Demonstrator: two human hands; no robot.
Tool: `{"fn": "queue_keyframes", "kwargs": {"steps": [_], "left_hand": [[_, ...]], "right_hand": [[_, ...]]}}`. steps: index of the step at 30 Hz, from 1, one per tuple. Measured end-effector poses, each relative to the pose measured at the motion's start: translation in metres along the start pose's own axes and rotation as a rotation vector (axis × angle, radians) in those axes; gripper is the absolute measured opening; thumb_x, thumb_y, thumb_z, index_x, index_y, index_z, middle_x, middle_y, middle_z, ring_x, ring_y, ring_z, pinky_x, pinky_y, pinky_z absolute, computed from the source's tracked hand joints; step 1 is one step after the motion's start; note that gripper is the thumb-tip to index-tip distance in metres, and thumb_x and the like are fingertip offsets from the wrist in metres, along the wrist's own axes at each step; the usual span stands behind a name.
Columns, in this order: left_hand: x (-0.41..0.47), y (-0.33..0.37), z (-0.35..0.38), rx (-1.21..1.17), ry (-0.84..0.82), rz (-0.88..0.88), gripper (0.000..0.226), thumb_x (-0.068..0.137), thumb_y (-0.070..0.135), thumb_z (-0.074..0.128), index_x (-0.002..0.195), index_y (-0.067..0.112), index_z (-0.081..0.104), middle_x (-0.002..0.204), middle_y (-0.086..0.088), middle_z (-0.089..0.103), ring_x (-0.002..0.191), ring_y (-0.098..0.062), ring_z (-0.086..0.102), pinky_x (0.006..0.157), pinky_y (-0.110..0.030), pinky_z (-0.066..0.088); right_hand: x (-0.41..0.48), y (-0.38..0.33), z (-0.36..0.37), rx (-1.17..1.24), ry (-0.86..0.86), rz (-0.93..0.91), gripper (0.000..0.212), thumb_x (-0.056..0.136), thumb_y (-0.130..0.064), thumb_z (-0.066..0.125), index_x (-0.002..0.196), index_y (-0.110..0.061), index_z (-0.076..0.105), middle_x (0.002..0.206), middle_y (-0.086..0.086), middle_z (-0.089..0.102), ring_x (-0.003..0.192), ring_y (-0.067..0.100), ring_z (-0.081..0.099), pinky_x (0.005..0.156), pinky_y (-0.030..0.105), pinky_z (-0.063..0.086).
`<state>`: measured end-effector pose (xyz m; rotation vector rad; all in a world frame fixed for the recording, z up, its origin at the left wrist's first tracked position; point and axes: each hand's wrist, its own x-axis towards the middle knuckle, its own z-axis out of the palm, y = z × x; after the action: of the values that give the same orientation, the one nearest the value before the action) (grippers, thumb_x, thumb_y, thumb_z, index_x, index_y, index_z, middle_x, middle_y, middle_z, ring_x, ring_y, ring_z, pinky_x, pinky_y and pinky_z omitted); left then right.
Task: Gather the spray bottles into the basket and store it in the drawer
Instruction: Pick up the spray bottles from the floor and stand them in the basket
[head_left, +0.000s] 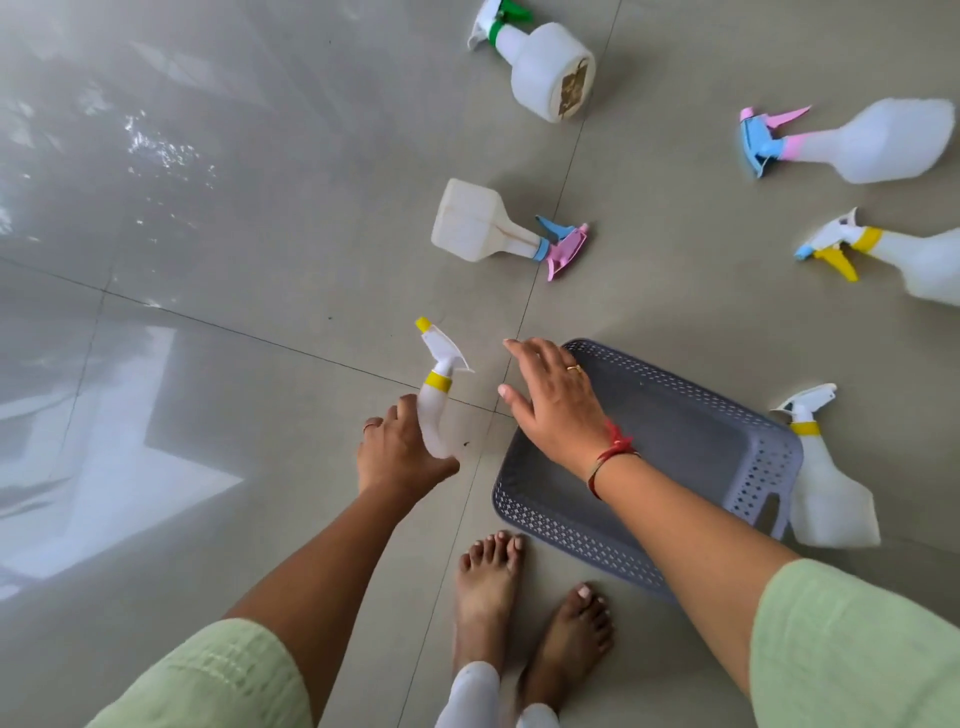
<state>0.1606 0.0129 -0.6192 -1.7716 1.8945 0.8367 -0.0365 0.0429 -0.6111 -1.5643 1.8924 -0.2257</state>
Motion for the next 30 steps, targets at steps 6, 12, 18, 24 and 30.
{"fn": "queue_keyframes", "kwargs": {"steps": [6,12,18,24,30], "left_hand": [[-0.038,0.051,-0.035,-0.225,0.101,0.405,0.079,0.054,0.04,0.075,0.122,0.008,0.05,0.108,-0.007,0.065,0.099,-0.033,0.06,0.088,-0.033,0.04],[-0.059,0.113,-0.026,-0.236,0.008,0.592,0.079,0.061,0.027,0.079,0.13,0.005,0.047,0.116,-0.01,0.06,0.109,-0.034,0.055,0.092,-0.036,0.044],[-0.071,0.13,0.003,0.004,0.047,0.726,0.075,0.069,0.029,0.072,0.135,0.008,0.044,0.134,-0.008,0.051,0.133,-0.028,0.044,0.11,-0.039,0.032],[-0.085,0.118,0.008,-0.079,0.013,0.617,0.074,0.073,0.007,0.062,0.142,0.014,0.037,0.144,-0.006,0.039,0.141,-0.029,0.031,0.117,-0.037,0.029],[-0.113,0.115,-0.002,-0.585,-0.053,0.356,0.042,0.081,0.027,0.048,0.123,0.02,0.05,0.077,0.012,0.061,0.068,-0.003,0.06,0.066,-0.029,0.049]], "right_hand": [[-0.019,-0.031,-0.051,0.749,0.053,0.279,0.072,0.084,-0.047,0.063,0.144,-0.019,0.032,0.143,0.004,0.044,0.116,0.017,0.054,0.096,0.035,0.049],[-0.056,-0.009,-0.093,0.337,0.389,0.196,0.032,0.088,-0.034,0.062,0.076,-0.019,0.037,0.066,-0.001,0.047,0.058,0.022,0.043,0.053,0.028,0.027],[-0.109,0.013,-0.089,0.263,0.448,0.26,0.028,0.091,-0.029,0.059,0.077,-0.007,0.048,0.071,0.01,0.053,0.063,0.03,0.051,0.054,0.033,0.036],[-0.141,0.011,-0.058,0.205,0.336,0.344,0.018,0.086,-0.024,0.063,0.086,-0.007,0.058,0.088,0.011,0.055,0.072,0.033,0.058,0.057,0.033,0.042],[-0.142,-0.001,-0.017,0.366,0.303,0.567,0.028,0.089,-0.031,0.056,0.101,-0.006,0.058,0.098,0.014,0.062,0.088,0.034,0.061,0.065,0.032,0.039]]}}
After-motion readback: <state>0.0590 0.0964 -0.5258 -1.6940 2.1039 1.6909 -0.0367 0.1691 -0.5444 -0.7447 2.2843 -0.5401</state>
